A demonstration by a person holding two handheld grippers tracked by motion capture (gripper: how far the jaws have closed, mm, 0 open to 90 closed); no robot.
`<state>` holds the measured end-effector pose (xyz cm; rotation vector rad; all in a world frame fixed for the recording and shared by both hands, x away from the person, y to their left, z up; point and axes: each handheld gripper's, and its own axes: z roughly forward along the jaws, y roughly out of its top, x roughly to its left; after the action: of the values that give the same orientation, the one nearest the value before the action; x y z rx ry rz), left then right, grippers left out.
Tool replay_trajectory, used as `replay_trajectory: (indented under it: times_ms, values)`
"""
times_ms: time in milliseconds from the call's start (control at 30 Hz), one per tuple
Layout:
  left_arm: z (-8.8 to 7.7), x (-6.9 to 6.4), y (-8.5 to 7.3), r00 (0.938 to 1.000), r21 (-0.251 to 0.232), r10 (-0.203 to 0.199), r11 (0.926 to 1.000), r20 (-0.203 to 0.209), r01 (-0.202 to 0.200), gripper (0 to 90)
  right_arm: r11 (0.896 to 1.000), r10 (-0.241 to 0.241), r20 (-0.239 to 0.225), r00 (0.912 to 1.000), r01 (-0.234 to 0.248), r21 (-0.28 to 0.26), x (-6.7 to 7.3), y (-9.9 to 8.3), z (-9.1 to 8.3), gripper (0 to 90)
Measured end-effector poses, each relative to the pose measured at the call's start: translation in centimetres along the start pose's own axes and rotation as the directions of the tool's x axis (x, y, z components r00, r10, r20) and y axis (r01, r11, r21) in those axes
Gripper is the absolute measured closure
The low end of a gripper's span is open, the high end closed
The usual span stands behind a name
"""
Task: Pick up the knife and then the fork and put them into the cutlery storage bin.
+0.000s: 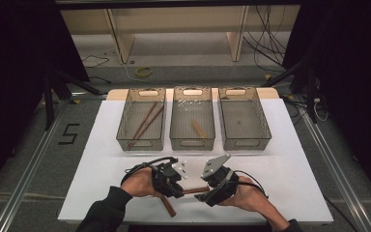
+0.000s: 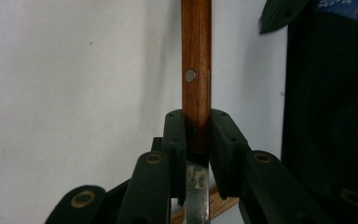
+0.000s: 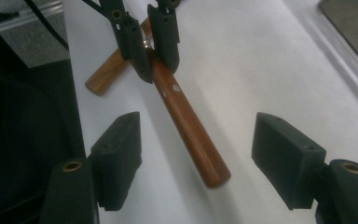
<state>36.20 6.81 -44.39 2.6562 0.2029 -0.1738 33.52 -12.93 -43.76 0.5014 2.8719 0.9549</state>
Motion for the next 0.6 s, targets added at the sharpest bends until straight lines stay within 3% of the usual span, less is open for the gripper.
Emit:
replay_trajectory:
  times_ms: [300, 600]
  values:
    - [0.0, -0.6, 0.7, 0.9997, 0.001, 0.007, 1.0, 0.023, -0.007, 76.9, 0.997, -0.069, -0.005, 0.9976, 0.069, 0.032, 0.9, 0.1, 0.8, 38.2]
    - [0.0, -0.8, 1.1, 0.9991, 0.015, 0.028, 0.9995, 0.031, -0.028, 76.9, 0.989, -0.14, 0.003, 0.9902, 0.139, 0.054, 1.6, 0.0, 1.1, 52.1]
